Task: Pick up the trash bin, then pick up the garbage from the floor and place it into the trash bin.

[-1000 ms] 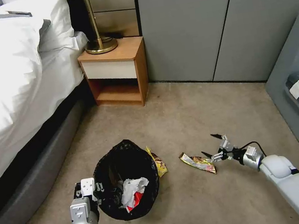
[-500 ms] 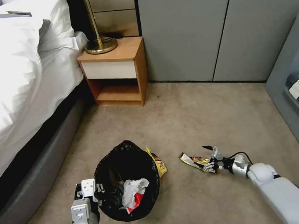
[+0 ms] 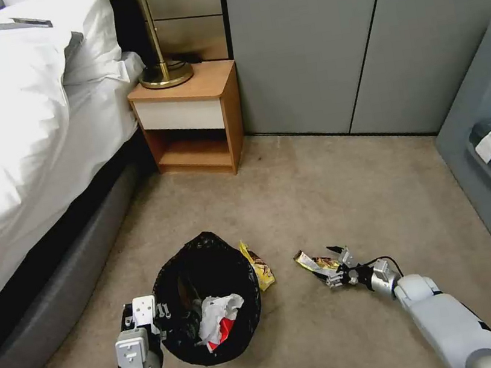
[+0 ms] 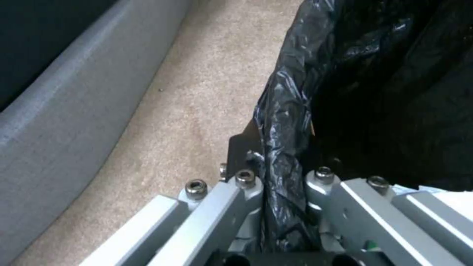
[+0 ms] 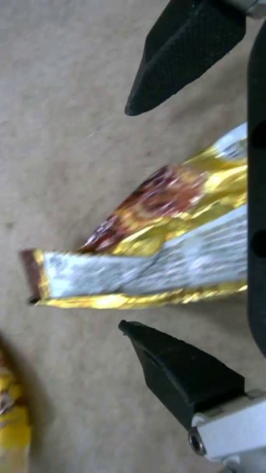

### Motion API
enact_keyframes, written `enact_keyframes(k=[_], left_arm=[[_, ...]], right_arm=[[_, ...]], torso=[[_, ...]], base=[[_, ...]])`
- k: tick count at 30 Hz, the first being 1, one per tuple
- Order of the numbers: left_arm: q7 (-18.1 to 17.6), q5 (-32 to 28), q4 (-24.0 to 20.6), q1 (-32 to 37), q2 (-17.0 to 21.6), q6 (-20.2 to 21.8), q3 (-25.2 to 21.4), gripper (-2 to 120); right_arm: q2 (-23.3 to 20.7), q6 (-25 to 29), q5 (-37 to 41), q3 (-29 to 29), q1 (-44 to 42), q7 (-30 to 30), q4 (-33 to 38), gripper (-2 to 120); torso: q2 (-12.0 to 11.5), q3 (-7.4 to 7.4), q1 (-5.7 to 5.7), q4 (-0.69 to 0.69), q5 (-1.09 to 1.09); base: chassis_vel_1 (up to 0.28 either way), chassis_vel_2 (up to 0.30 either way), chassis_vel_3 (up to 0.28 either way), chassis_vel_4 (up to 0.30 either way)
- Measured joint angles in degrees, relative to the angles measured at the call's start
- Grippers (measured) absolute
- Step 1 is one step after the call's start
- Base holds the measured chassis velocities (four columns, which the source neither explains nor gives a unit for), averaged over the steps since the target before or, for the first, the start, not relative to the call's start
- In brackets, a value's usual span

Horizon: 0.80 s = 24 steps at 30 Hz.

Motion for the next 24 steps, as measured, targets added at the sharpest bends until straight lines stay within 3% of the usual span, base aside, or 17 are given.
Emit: enact_keyframes(k=[11, 15, 18, 24], left_arm=[[-0.05, 0.53, -0.24, 0.56, -0.15, -0.28, 0.18, 3], [-0.07, 0.66, -0.44, 0.84, -0.20, -0.51, 0.19, 3], [-0.07, 0.77, -0.89, 1.20, -0.26, -0.70, 0.20, 3], [-0.07, 0.85, -1.15, 1.62, -0.22, -0.92, 0.21, 3]], right_arm=[[-0.33, -2.64, 0.48, 0.48, -0.54, 2.43, -2.11, 78], [-0.17, -2.74, 0.49, 0.52, -1.07, 2.69, -1.72, 67], [0.12, -2.68, 0.44, 0.50, -1.73, 3.24, -0.85, 48], [0.11, -2.37, 0.56, 0.40, -1.83, 3.97, -0.06, 30]], torso=[[0.00, 0.00, 0.00, -0.01, 0.00], [0.01, -0.01, 0.00, -0.01, -0.02], [0.01, 0.00, 0.00, -0.02, 0.01], [0.01, 0.00, 0.00, 0.02, 0.04]], base=[[0.000, 0.000, 0.000, 0.000], [0.000, 0.000, 0.000, 0.000], [0.000, 0.000, 0.000, 0.000], [0.000, 0.000, 0.000, 0.000]])
